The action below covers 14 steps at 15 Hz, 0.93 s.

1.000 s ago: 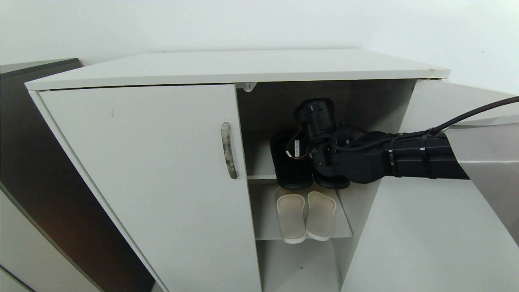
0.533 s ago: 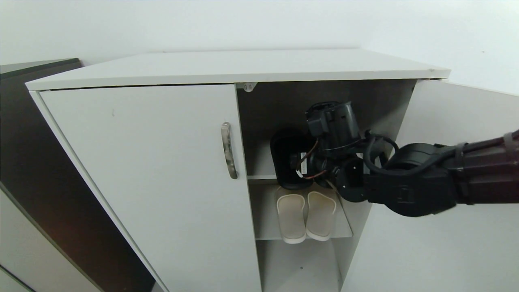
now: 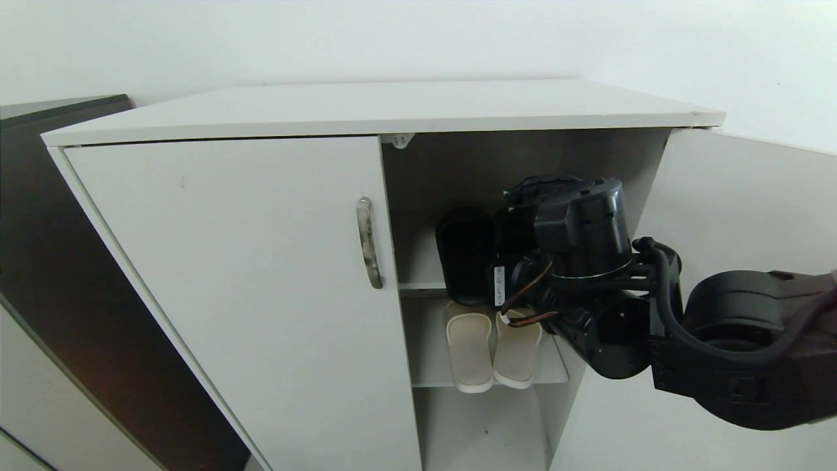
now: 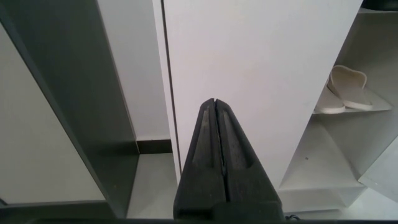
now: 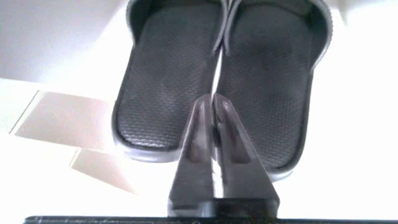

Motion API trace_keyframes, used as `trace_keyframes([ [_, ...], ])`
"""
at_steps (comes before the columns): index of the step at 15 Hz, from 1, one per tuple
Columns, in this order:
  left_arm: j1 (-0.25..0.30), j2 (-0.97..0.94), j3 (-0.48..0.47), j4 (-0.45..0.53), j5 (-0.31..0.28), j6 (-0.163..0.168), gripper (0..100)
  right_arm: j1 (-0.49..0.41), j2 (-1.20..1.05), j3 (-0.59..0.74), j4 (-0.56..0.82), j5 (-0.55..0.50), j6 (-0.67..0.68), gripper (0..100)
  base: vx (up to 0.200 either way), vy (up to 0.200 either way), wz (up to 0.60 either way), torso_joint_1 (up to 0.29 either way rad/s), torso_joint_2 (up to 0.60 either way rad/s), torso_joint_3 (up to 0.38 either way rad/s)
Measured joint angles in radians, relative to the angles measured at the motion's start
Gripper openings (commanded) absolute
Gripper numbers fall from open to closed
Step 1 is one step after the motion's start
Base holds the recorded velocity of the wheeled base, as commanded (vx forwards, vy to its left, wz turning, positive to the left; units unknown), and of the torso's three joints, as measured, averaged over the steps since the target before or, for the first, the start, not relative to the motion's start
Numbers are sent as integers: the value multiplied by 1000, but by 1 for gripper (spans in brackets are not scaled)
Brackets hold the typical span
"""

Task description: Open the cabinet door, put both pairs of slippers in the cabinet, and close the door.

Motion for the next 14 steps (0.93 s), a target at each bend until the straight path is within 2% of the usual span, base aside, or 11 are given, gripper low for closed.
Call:
trace_keyframes([
  [6,0,0,0,0,0,0,0,13,25,5,-21,-2,0,0,0,0,0,0,0,0],
  [14,-1,0,0,0,0,0,0,13,34,10,-26,-1,0,0,-200,0,0,1,4,1],
])
